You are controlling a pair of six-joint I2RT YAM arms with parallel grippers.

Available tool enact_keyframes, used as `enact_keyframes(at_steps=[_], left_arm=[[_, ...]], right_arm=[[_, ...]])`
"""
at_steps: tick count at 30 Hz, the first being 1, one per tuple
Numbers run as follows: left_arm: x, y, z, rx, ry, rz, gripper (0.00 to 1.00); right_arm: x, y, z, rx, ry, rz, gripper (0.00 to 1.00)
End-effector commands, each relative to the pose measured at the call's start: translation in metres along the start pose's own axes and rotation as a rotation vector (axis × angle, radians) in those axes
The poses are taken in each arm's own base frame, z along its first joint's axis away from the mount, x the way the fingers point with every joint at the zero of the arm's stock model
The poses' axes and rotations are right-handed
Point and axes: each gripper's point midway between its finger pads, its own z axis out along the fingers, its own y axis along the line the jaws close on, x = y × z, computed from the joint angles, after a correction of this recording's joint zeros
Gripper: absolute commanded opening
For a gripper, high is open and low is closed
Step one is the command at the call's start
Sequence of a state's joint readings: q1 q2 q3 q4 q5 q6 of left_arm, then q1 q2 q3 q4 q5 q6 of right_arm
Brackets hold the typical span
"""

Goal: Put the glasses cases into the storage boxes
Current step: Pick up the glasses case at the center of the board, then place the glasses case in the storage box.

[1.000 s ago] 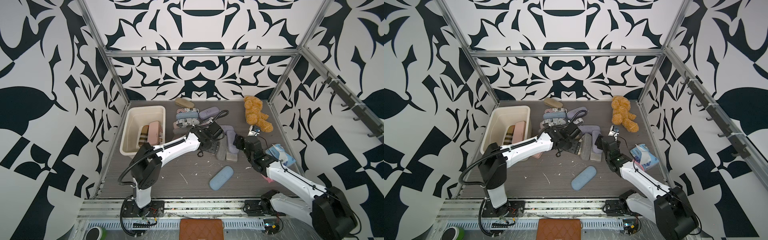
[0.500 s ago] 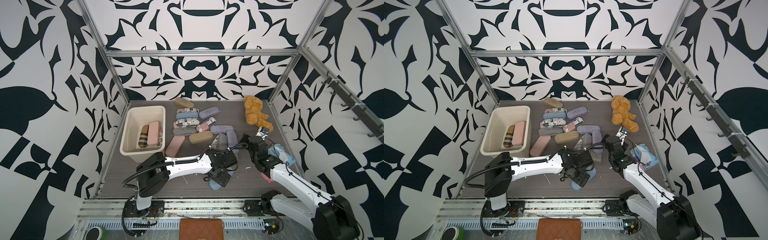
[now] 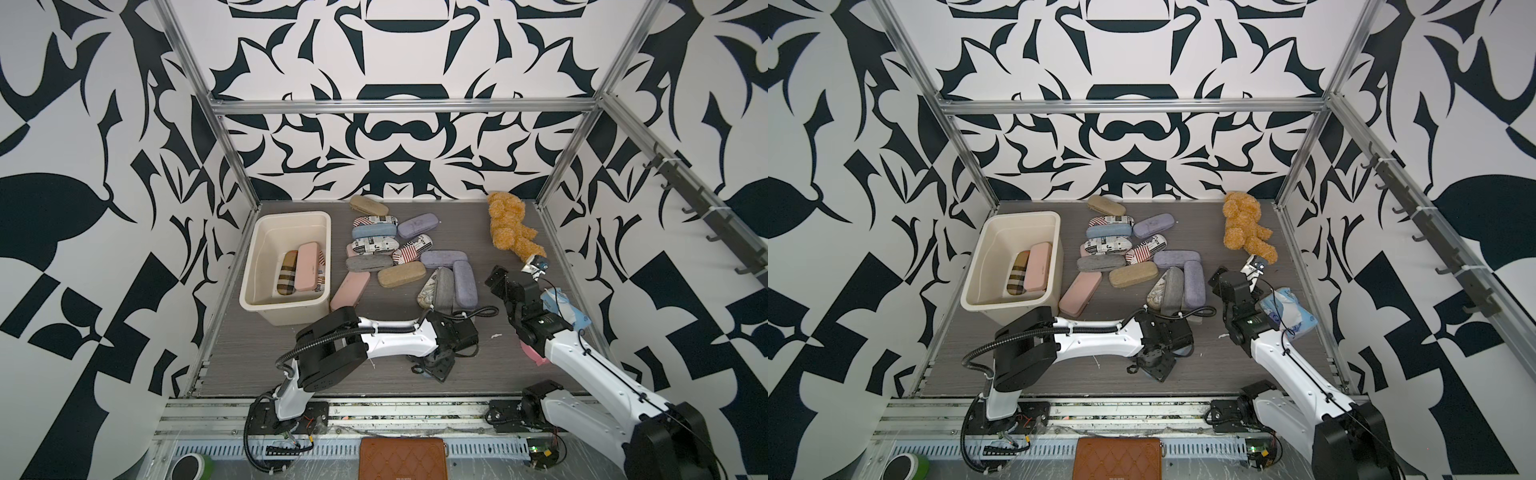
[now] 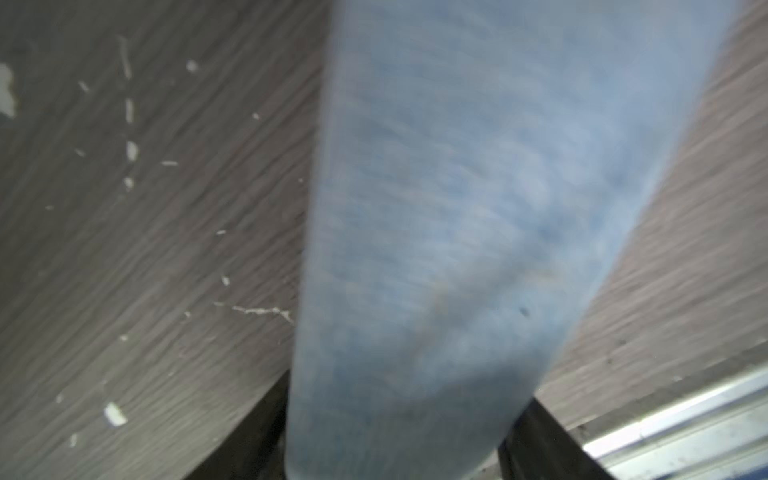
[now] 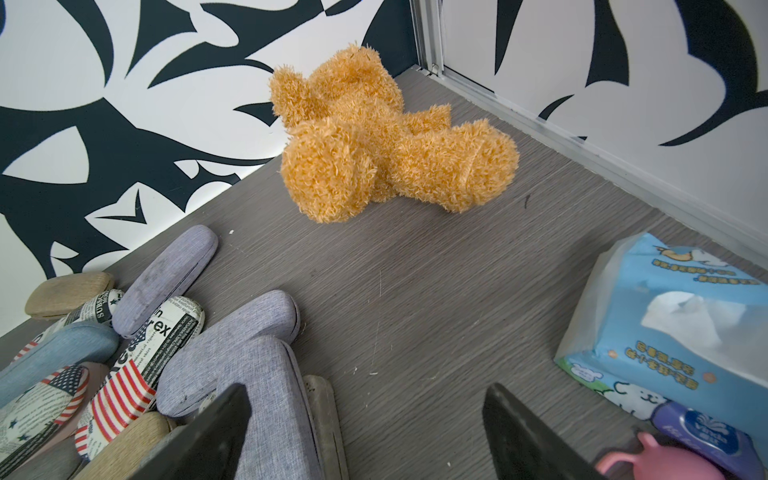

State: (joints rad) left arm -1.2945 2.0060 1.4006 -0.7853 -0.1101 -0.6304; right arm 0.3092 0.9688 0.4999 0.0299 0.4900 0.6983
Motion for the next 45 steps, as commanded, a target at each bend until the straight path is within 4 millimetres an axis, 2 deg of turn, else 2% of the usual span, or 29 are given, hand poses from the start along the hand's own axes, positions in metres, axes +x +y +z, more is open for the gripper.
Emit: enact_keyframes(at_steps=[1,6,12,18,22,25,30,33,38,41,44,45], left_arm=[[0.005,0.011,0.005,-0.045,0.004,-0.022,0.62],[0.002,0.014,-0.013,-0.030,-0.061,-0.012,0.55],[-0.002,0.022,-0.043,-0.026,-0.129,-0.005,0.54],[0.000,0.040,-0.050,-0.020,-0.149,-0.075,0.52],[0.002,0.050,-0.062,-0.007,-0.182,-0.116,0.51],[-0.002,0.061,-0.083,-0.024,-0.222,-0.128,0.51],[-0.013,0.090,-0.145,-0.060,-0.313,-0.125,0.52],[-0.019,0.122,-0.185,-0.067,-0.383,-0.172,0.52],[-0.015,0.203,-0.238,-0.135,-0.474,-0.296,0.53],[-0.005,0.263,-0.255,-0.211,-0.494,-0.395,0.54],[0.013,0.329,-0.254,-0.337,-0.462,-0.519,0.57],[0.018,0.343,-0.251,-0.354,-0.453,-0.559,0.57]], right_arm=[[-0.006,0.004,-0.002,-0.032,-0.028,0.028,0.90],[-0.006,0.007,-0.002,-0.048,-0.025,0.023,0.90],[-0.004,0.011,-0.001,-0.067,-0.014,0.022,0.89],[-0.003,0.016,0.000,-0.088,-0.001,0.020,0.88],[0.003,0.021,0.003,-0.112,0.020,0.020,0.86],[0.007,0.029,0.005,-0.154,0.038,0.004,0.85],[0.025,0.070,0.006,-0.354,0.139,-0.027,0.83],[0.037,0.096,0.004,-0.482,0.205,-0.051,0.82],[0.056,0.132,-0.008,-0.639,0.265,-0.119,0.82],[0.061,0.136,-0.008,-0.648,0.277,-0.127,0.82],[0.059,0.134,-0.007,-0.631,0.268,-0.124,0.81],[0.059,0.133,-0.007,-0.626,0.266,-0.125,0.81]])
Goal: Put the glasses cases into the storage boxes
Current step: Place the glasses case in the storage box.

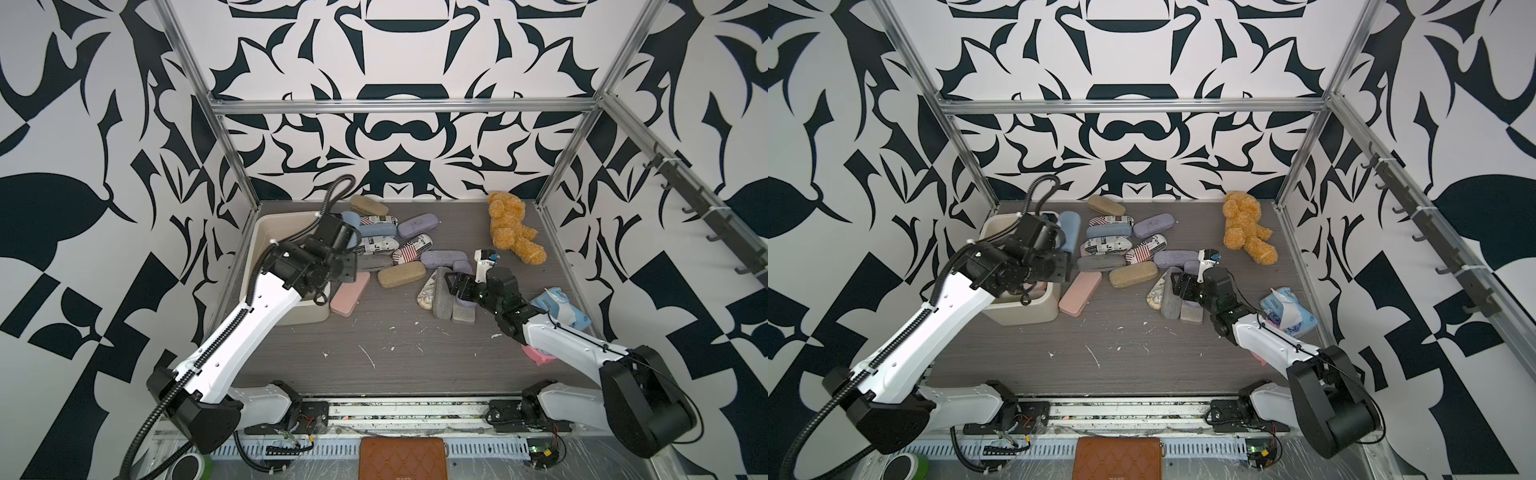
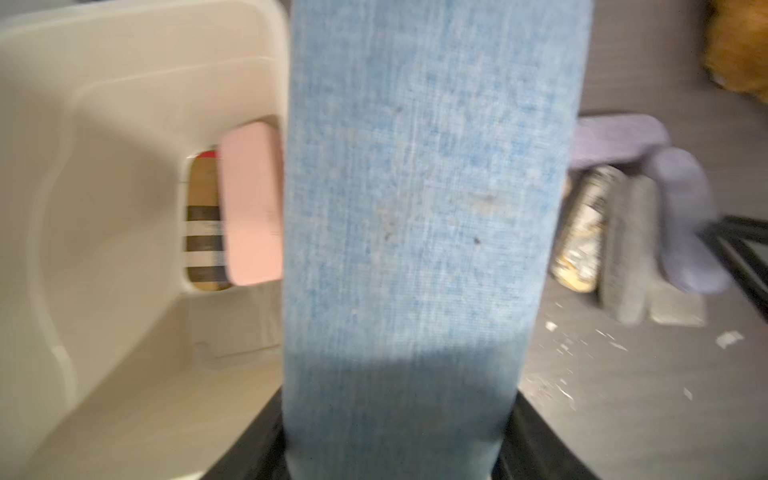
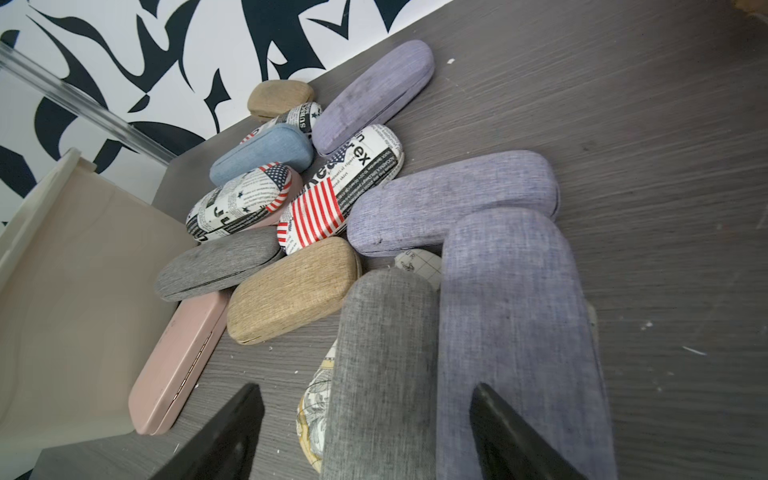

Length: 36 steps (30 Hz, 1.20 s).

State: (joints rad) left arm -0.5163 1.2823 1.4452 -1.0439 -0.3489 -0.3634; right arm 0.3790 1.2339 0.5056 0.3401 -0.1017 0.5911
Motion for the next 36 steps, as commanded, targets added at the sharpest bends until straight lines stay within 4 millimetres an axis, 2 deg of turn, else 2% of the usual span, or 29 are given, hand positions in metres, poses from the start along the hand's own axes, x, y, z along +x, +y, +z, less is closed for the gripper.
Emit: enact_keyframes(at_steps=[1,6,10,13,17,23,27,30,34,36], left_arm=[[0.011,0.056,0.017,-0.133,0.074,-0.005,0.57],[0.018,0.090,0.066,-0.112,0.174,-0.137,0.57],[0.009,0.117,0.101,-0.133,0.237,-0.186,0.56],[0.009,0.148,0.125,-0.253,0.315,-0.174,0.56],[0.010,0.178,0.146,-0.427,0.405,-0.100,0.57],[0.015,0.194,0.173,-0.494,0.474,-0.055,0.61],[0.017,0.198,0.182,-0.494,0.491,-0.071,0.65],[0.016,0.202,0.181,-0.518,0.483,-0.069,0.75],[0.006,0.199,0.168,-0.508,0.440,-0.075,0.84],[0.000,0.199,0.158,-0.519,0.430,-0.073,0.84]], right_arm=[[-0.028,0.020,-0.005,-0.057,-0.082,-0.033,0.82],[-0.032,0.020,-0.011,-0.049,-0.095,-0.036,0.81],[-0.032,0.019,-0.011,-0.044,-0.094,-0.037,0.82],[-0.034,0.018,-0.013,-0.035,-0.103,-0.038,0.81],[-0.036,0.018,-0.016,-0.032,-0.112,-0.043,0.81],[-0.038,0.014,-0.020,-0.008,-0.129,-0.051,0.81],[-0.038,0.018,-0.020,-0.025,-0.124,-0.045,0.81],[-0.038,0.019,-0.020,-0.028,-0.125,-0.042,0.81],[-0.038,0.017,-0.021,-0.023,-0.128,-0.040,0.82],[-0.038,0.016,-0.021,-0.016,-0.130,-0.040,0.82]])
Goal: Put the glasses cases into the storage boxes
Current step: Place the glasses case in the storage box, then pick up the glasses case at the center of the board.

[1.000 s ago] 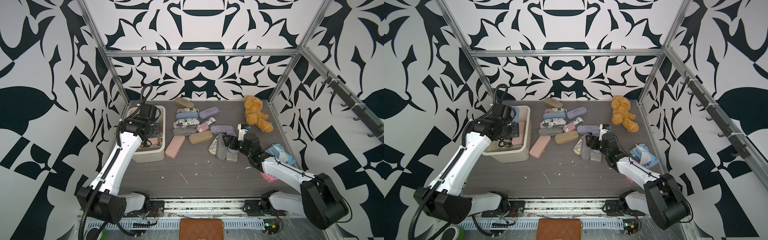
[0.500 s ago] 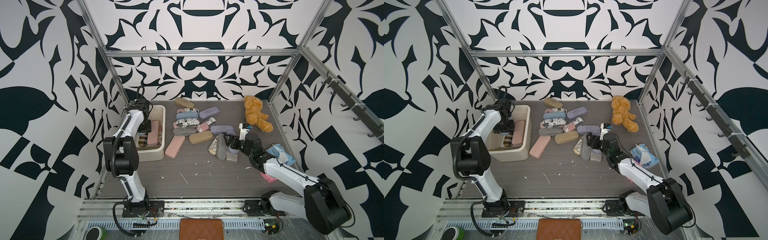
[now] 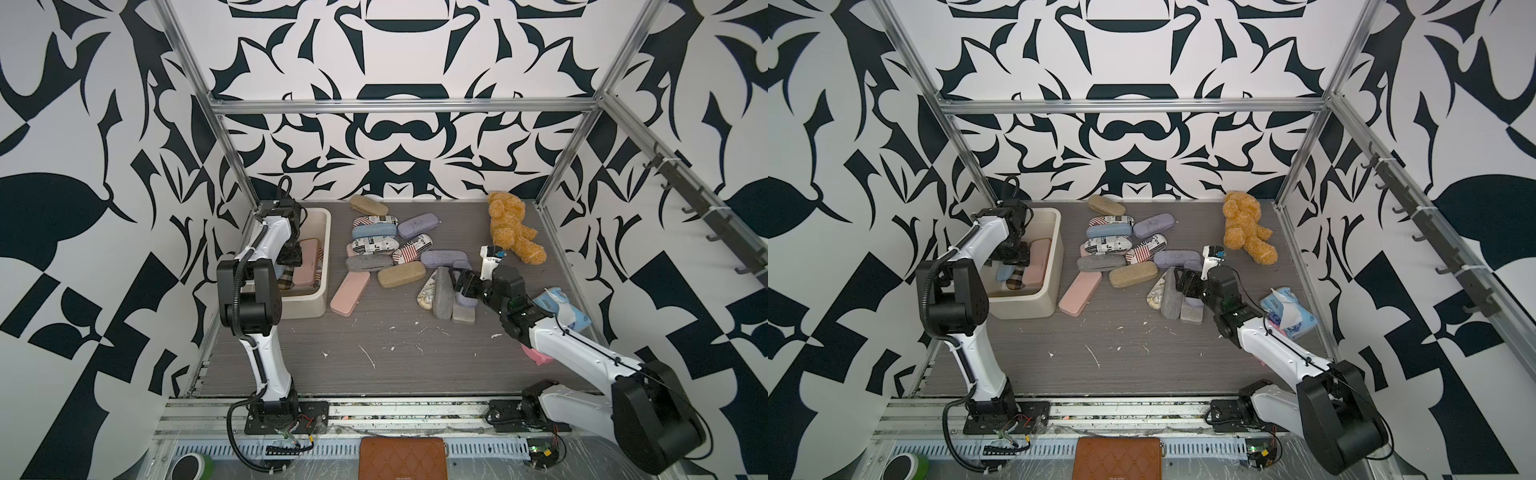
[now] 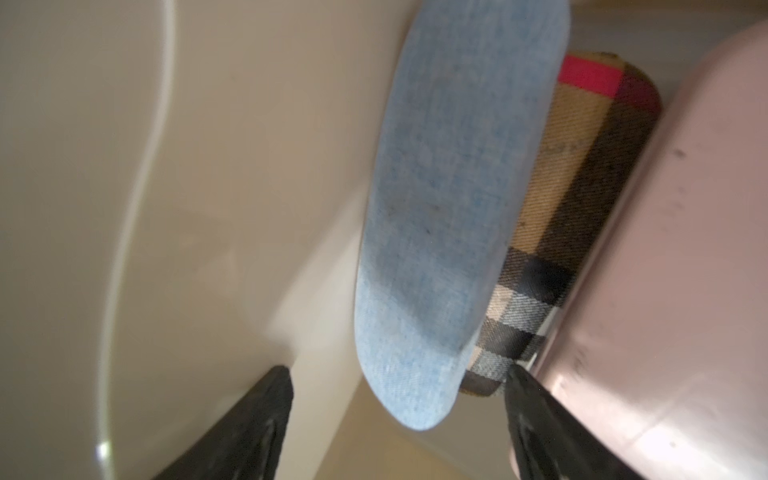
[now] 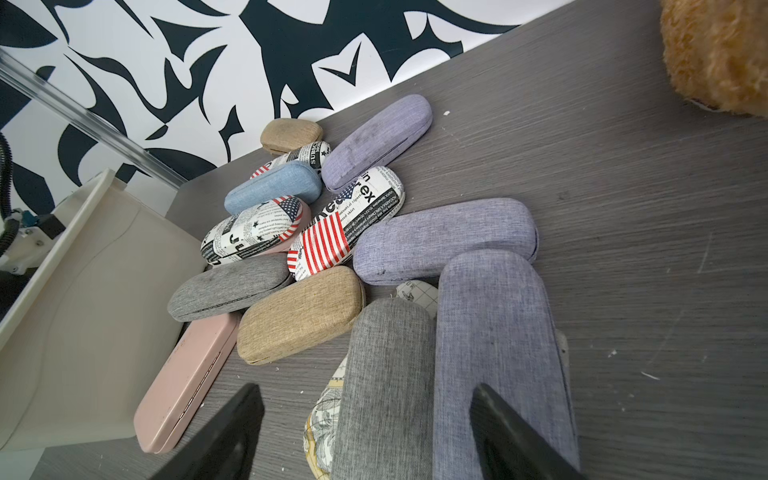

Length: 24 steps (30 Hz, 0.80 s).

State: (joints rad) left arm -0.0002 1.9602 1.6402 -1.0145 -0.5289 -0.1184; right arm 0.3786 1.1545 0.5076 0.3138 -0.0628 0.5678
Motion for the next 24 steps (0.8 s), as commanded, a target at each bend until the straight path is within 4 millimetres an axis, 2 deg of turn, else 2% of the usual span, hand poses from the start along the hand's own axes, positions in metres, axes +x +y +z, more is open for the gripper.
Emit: enact_keyframes(at_steps=[1,3,7,9,10,12,14,16,20,22,24], left_arm=[[-0.005,0.018,-0.037,-0.017,-0.063,-0.031,0.84],[-0.009,0.020,-0.064,-0.012,-0.128,-0.043,0.84],[-0.013,0.009,-0.152,0.087,-0.342,-0.049,0.84],[-0.005,-0.007,-0.193,0.214,-0.429,-0.065,0.84],[0.002,-0.022,-0.210,0.287,-0.466,-0.060,0.84],[0.018,-0.055,-0.232,0.400,-0.512,-0.025,0.83],[0.039,-0.094,-0.239,0.487,-0.509,0.036,0.82],[0.057,-0.131,-0.233,0.525,-0.477,0.098,0.81],[0.088,-0.186,-0.203,0.484,-0.367,0.191,0.81],[0.099,-0.212,-0.194,0.449,-0.377,0.248,0.82],[0.110,-0.245,-0.189,0.499,-0.348,0.301,0.83]], right_arm=[[-0.022,0.010,-0.005,-0.018,-0.066,-0.012,0.82],[-0.023,0.011,-0.007,-0.021,-0.070,-0.013,0.82],[-0.023,0.009,-0.007,-0.013,-0.073,-0.014,0.82],[-0.022,0.010,-0.006,-0.016,-0.069,-0.014,0.82],[-0.022,0.009,-0.005,-0.015,-0.068,-0.014,0.82],[-0.021,0.008,-0.004,-0.009,-0.066,-0.013,0.82],[-0.022,0.007,-0.005,-0.003,-0.070,-0.013,0.81],[-0.022,0.006,-0.005,-0.001,-0.073,-0.013,0.81],[-0.020,0.005,-0.003,0.005,-0.065,-0.015,0.81],[-0.019,0.004,-0.002,0.008,-0.064,-0.016,0.81],[-0.019,0.002,-0.002,0.017,-0.065,-0.015,0.81]])
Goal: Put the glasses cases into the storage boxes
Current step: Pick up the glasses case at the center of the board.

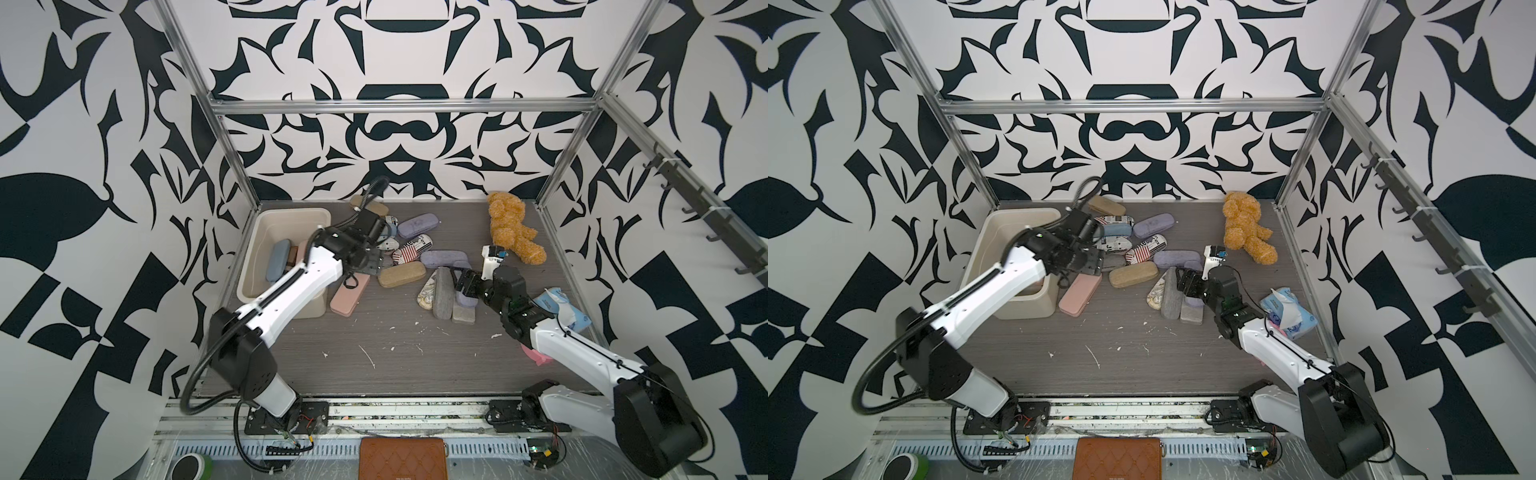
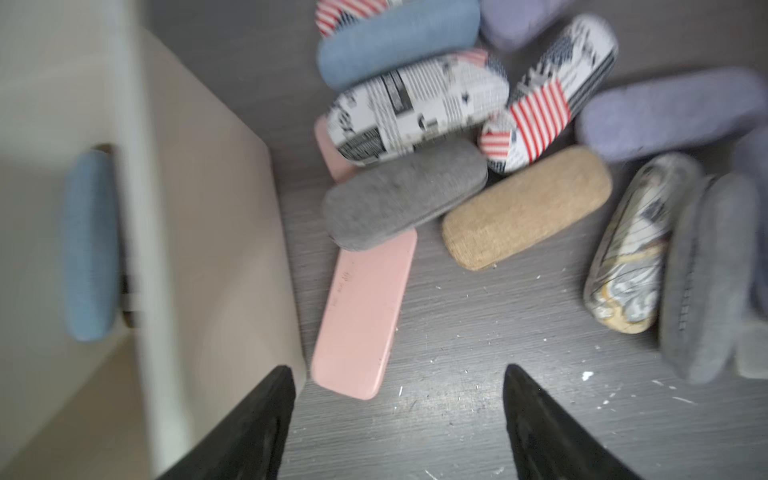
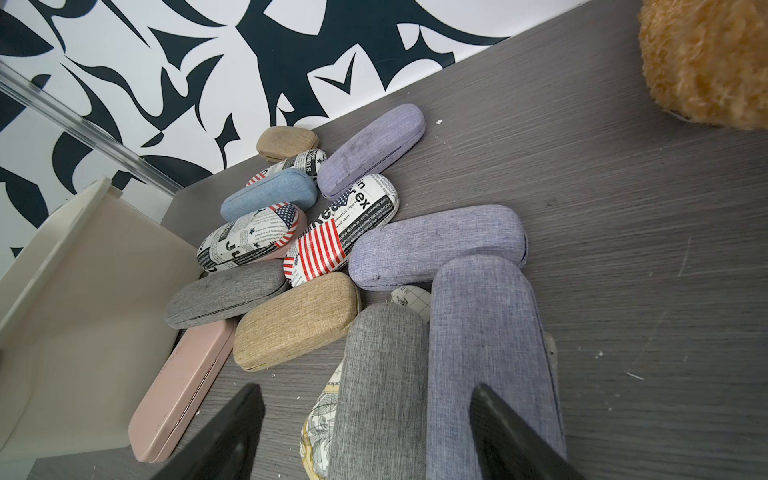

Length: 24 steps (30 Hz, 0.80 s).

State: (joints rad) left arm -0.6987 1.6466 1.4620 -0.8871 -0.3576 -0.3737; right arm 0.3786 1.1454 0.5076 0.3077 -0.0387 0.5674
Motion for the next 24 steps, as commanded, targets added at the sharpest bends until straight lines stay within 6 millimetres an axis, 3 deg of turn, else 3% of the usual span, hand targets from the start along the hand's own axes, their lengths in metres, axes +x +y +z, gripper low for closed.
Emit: enact_keyframes(at_steps=[1,5,9,14,17,24], left_arm=[[0.012,-0.045,0.018,0.099,0.050,0.002,0.84],[0.012,-0.102,0.041,0.251,0.096,0.000,0.84],[0.015,-0.095,0.061,0.132,0.123,0.033,0.84],[0.024,-0.031,0.060,-0.183,0.117,0.039,0.84],[0.037,0.004,0.060,-0.285,0.122,-0.022,0.84],[0.054,0.034,0.084,-0.215,0.169,-0.082,0.91]], right_arm=[[-0.016,0.003,0.000,0.007,-0.052,-0.012,0.81],[-0.018,-0.018,-0.003,0.130,-0.064,-0.001,0.82],[-0.023,-0.027,-0.010,0.186,-0.092,0.004,0.82],[-0.020,-0.026,-0.006,0.179,-0.073,0.003,0.82],[-0.019,-0.024,-0.004,0.169,-0.065,0.006,0.82],[-0.019,-0.025,-0.006,0.173,-0.071,0.012,0.93]])
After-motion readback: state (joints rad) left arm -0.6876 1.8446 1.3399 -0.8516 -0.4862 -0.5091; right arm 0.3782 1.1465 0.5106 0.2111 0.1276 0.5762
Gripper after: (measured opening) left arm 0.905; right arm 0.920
